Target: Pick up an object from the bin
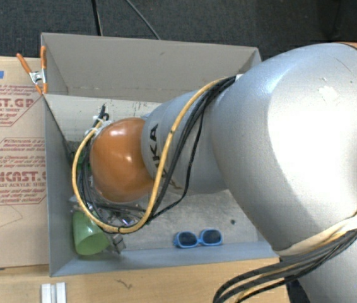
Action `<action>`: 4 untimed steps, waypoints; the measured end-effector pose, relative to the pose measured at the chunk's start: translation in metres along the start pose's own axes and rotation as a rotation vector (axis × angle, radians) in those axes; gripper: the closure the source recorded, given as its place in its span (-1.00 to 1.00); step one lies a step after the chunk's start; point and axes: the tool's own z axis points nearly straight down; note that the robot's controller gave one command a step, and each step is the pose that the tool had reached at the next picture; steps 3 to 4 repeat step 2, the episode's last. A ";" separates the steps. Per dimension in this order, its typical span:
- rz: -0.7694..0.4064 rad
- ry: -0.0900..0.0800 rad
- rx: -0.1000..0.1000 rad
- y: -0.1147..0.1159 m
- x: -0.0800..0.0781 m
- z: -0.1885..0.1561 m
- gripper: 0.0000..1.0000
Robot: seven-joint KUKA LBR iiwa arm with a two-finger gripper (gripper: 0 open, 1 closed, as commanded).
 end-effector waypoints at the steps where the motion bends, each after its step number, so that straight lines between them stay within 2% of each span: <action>1: 0.002 -0.001 0.002 -0.002 -0.001 -0.002 1.00; 2: -0.069 -0.005 0.005 -0.088 0.040 -0.153 1.00; 4: -0.069 -0.005 0.005 -0.088 0.040 -0.153 1.00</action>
Offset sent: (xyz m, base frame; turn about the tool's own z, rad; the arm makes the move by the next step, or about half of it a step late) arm 0.0000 0.0000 0.0000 0.0000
